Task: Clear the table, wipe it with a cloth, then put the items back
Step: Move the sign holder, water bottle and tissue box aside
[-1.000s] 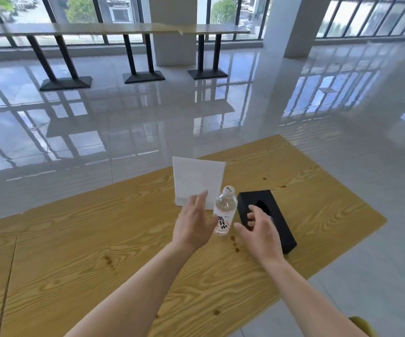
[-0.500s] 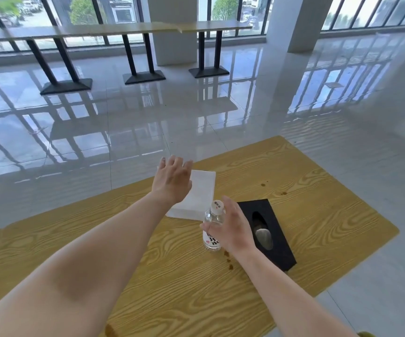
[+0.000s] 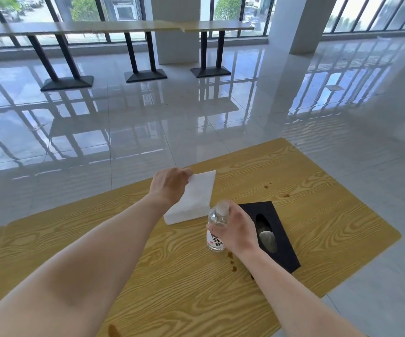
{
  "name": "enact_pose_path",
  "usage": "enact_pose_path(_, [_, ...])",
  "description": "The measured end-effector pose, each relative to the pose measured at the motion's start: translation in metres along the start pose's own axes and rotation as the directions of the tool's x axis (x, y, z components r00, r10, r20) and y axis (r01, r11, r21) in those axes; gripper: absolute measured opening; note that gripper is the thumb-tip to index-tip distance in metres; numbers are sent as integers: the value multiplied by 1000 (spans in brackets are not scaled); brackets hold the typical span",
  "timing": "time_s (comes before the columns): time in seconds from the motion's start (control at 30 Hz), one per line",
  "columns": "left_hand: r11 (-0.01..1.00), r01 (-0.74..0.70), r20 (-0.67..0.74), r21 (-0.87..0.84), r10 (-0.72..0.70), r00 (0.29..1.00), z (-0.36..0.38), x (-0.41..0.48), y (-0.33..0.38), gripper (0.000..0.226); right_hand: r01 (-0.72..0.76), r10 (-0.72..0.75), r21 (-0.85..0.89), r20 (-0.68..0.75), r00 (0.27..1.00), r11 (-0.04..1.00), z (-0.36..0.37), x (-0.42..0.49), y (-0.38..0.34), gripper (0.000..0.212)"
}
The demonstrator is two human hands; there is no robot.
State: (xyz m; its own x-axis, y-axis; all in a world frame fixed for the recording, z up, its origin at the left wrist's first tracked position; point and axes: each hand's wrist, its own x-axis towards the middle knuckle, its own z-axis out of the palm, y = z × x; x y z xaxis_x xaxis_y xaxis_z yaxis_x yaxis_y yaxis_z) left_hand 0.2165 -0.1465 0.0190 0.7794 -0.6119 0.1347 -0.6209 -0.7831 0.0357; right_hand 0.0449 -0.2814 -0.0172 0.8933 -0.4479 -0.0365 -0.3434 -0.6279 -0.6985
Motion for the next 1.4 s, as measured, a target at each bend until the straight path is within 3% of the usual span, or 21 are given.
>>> enact_pose_path(0.53, [994,92,-99,-54,-97,990,-29,-78,-47,16,19,-18,-24,34,999,1000,8,-23,-20,30])
enact_pose_path(0.77, [963,236,-139,-130,-253,957,-63,-153,-106,11,127,-124,-25,84,989,992,32,-37,-73,36])
enact_pose_path(1.1, [900,429,-202,-70,-434,878,-100,-296,-208,12,358,-340,-28,247,907,933,120,-67,-188,41])
enact_pose_path(1.4, [824,558,-226,-97,-564,794,-107,-422,-279,18,469,-458,66,372,808,881,211,-94,-284,46])
